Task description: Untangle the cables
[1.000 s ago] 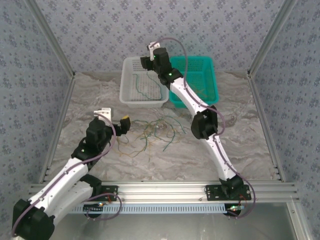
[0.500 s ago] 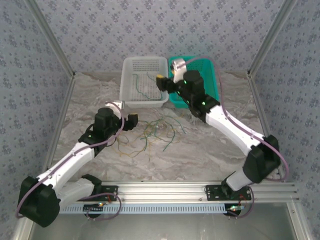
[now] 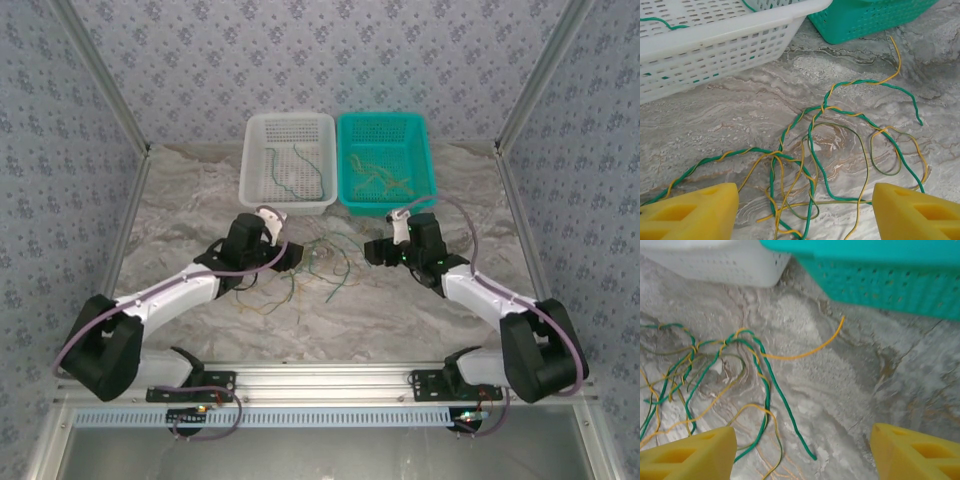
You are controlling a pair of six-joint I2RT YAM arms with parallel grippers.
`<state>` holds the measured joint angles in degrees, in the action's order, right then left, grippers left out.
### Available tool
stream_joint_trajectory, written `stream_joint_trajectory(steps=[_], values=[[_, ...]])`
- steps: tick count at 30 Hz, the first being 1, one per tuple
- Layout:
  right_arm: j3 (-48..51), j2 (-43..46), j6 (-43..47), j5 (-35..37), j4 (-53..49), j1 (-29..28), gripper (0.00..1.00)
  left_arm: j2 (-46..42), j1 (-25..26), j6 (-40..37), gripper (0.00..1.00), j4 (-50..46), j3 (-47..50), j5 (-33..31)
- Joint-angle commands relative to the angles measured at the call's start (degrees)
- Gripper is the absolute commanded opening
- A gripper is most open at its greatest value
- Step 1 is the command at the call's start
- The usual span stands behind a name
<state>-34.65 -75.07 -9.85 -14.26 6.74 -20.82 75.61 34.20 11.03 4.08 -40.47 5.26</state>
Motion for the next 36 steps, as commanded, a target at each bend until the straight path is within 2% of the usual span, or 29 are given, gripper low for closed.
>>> stream_joint_trajectory(steps=[1,6,10,20,24,27,30,34,36], values=[[-1.3,-3.9,1.4,-5.7,0.7,0.2,0.72,0.8,0.2,0.2,0.71,4.1,-2.1,1.1],[-3.7,-11.2,0.5,-7.2,3.1,0.5,0.71,0.4,0.2,-0.5,0.72,4.1,-2.1,0.0],[-5.5,-14.3,0.2,-4.3,4.0,-0.7,0.7,-1.6,0.2,-0.4,0.72,3.6,-1.5,-0.8],[-8.6,-19.1,3.2,1.3,4.7,-4.6,0.56,-9.1,0.0,-0.8,0.72,6.2,4.1,-5.9],[-9.1,-20.4,3.3,1.3,4.9,-5.2,0.43,-10.1,-0.1,-0.6,0.72,5.3,4.1,-5.7],[-9.5,-20.8,3.3,0.6,4.3,-5.3,0.22,-10.6,-0.1,-0.3,0.72,6.3,5.0,-6.4],[-9.4,-19.9,3.1,-0.3,3.6,-5.5,0.08,-10.7,-0.1,-0.3,0.72,6.3,4.7,-6.2],[-11.5,-17.3,2.8,-2.1,-0.9,-5.6,0.05,-10.4,-0.2,-0.2,0.71,6.8,4.4,-6.2],[-14.2,-15.9,1.9,-5.2,-5.5,-5.6,0.05,-10.3,-0.1,0.0,0.71,6.9,4.0,-5.8]])
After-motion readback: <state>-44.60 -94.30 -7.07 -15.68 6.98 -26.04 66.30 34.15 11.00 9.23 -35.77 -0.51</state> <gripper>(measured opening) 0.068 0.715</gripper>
